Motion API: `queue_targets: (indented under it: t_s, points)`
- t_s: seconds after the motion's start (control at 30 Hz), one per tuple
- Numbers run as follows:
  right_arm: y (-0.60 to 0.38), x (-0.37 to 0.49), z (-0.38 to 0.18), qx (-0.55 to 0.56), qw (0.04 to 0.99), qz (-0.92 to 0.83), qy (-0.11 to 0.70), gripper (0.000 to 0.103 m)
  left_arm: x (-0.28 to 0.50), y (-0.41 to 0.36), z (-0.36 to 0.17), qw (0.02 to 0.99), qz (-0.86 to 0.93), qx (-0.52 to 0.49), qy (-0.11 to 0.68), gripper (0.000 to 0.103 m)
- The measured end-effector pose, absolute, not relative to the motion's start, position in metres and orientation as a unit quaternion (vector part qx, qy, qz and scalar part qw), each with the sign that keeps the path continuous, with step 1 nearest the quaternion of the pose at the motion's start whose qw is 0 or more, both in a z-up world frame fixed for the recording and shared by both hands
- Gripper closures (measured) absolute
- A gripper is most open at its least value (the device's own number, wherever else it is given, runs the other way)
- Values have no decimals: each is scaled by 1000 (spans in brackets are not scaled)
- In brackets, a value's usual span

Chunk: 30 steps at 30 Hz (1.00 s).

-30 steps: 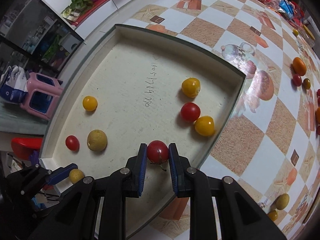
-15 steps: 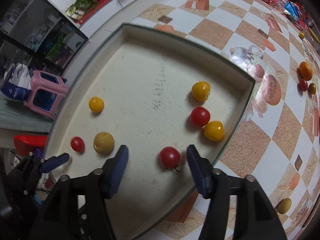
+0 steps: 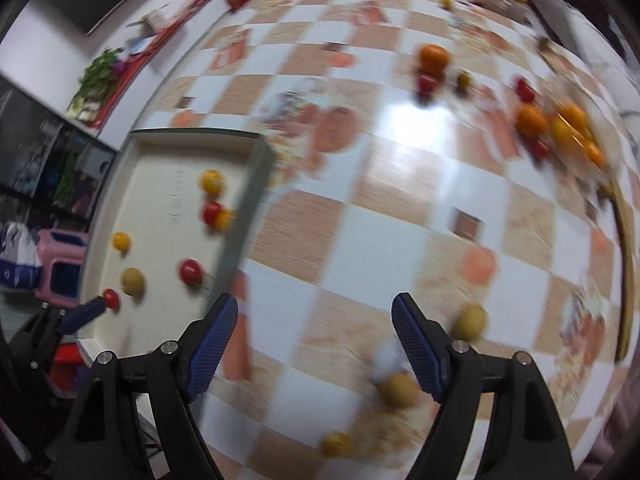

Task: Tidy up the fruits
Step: 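Move both open tools back over the fruits on the table, then close the left tool on a yellow tomato while the right tool grasps another yellow tomato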

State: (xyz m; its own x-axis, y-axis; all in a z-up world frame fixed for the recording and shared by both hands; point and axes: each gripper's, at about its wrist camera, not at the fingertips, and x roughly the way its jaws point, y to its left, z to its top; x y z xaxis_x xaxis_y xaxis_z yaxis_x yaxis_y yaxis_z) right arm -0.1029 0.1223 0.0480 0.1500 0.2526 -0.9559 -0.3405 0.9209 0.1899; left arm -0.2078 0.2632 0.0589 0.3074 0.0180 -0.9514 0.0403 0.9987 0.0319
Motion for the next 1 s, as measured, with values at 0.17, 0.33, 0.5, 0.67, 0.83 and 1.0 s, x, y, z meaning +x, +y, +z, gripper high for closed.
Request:
queue_targets:
  t_s: [0.17, 0.33, 0.5, 0.67, 0.83, 1.0]
  points:
    - [64, -112, 38, -13, 758, 134, 638, 21, -199, 227, 72, 812, -52, 37, 580, 23]
    - [26, -120, 30, 19, 754, 101, 649, 21, -196, 197, 71, 802, -96, 42, 588, 23]
    - [11, -122, 28, 39, 754, 88, 649, 21, -194, 167, 62, 784, -124, 32, 608, 23]
    - [7, -120, 22, 46, 752, 88, 651, 21, -197, 141, 54, 775, -135, 35, 616, 23]
    - [10, -116, 15, 47, 749, 95, 655, 32, -197, 120, 44, 774, -137, 49, 616, 23]
    - [16, -111, 9, 40, 745, 110, 657, 50, -198, 108, 36, 775, -140, 64, 613, 23]
